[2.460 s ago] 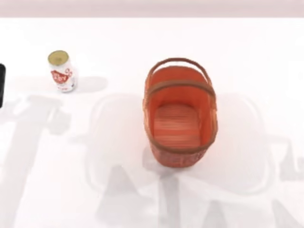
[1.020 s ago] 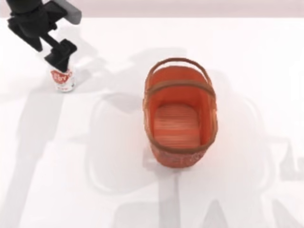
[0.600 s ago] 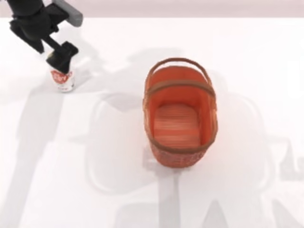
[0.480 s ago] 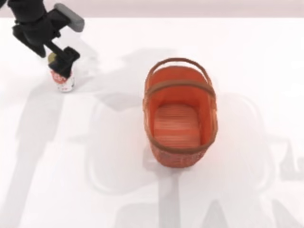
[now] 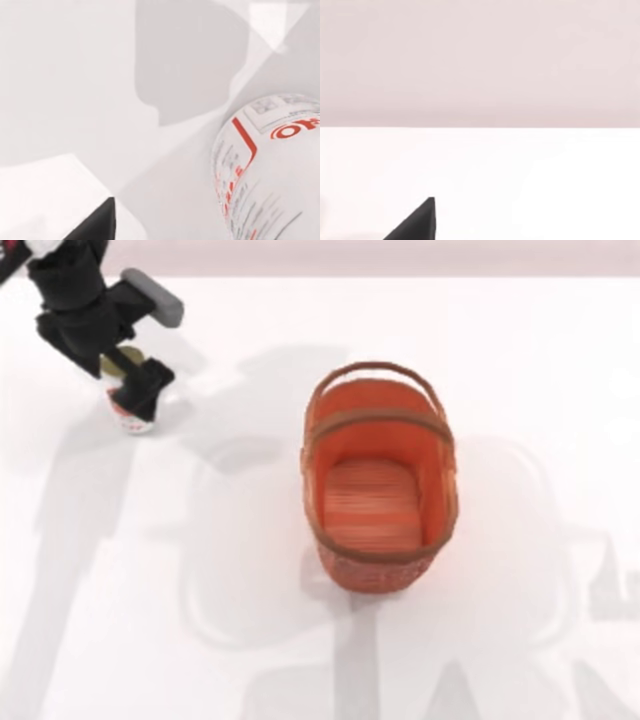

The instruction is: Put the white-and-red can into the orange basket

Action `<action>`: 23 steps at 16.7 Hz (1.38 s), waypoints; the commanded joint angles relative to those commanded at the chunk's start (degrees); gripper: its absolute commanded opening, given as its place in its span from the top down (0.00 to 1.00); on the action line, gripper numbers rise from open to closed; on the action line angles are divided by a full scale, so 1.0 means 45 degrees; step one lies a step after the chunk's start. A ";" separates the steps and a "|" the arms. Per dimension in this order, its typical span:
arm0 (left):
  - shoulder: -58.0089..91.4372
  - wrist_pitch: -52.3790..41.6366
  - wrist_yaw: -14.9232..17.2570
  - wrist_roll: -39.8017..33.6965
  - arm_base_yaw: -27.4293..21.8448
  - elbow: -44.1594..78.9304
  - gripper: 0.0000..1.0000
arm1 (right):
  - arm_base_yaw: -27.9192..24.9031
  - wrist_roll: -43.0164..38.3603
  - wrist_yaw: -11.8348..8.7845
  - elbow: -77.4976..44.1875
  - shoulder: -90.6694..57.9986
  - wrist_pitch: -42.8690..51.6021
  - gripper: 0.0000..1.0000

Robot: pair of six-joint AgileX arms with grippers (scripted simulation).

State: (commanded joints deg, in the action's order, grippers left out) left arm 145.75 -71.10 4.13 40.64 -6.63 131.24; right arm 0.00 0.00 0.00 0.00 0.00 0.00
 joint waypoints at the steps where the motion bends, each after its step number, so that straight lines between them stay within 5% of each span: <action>1: 0.0000 0.0000 0.0000 0.0000 0.0000 0.0000 0.08 | 0.0000 0.0000 0.0000 0.0000 0.0000 0.0000 0.00; 13: 0.0000 0.0000 0.0000 0.0000 0.0000 0.0000 0.98 | 0.0000 0.0000 0.0000 0.0000 0.0000 0.0000 0.00; 23: -0.0005 0.0003 -0.0003 0.0019 0.0045 -0.0002 1.00 | 0.0000 0.0000 0.0000 0.0000 0.0000 0.0000 0.00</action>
State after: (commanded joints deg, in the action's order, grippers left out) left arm 145.72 -71.08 4.11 40.73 -6.43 131.23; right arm 0.00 0.00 0.00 0.00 0.00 0.00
